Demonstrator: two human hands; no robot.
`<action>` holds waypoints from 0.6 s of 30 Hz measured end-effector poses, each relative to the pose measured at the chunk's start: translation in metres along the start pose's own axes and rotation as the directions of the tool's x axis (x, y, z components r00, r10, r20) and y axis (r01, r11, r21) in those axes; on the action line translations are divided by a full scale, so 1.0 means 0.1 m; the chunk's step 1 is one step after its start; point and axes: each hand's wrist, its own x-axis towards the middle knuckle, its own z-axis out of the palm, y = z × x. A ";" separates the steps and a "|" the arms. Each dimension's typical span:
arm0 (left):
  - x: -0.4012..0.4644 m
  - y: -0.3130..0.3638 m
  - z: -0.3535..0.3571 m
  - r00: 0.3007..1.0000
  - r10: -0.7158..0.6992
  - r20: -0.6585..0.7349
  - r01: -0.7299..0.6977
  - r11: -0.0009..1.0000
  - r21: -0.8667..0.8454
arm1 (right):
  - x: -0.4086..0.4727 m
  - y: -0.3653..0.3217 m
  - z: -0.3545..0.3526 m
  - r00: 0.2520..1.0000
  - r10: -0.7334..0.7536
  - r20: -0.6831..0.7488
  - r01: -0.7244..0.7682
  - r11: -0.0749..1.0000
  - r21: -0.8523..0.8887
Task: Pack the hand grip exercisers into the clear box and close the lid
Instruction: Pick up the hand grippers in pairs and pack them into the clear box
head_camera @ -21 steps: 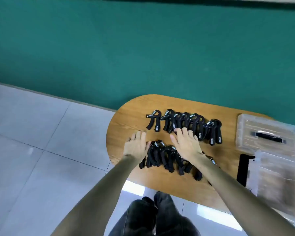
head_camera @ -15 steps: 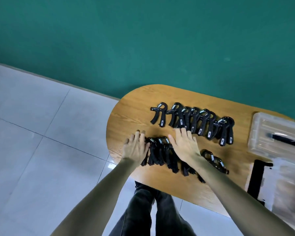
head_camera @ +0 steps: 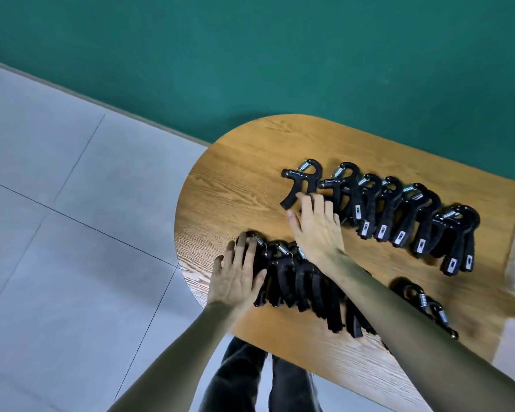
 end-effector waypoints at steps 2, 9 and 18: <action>0.03 -0.06 0.15 1.000 0.021 -0.003 -0.021 0.999 -0.047 | 0.12 0.00 0.13 1.000 -0.014 -0.008 0.013 1.000 -0.008; 0.16 0.00 0.43 0.989 0.027 -0.145 -0.054 0.982 -0.181 | 0.47 -0.05 0.49 0.995 -0.001 -0.101 -0.007 0.997 -0.079; 0.23 0.01 0.53 0.980 -0.008 -0.198 -0.047 0.961 -0.271 | 0.79 -0.02 0.66 0.975 0.152 -0.165 -0.160 0.986 -0.042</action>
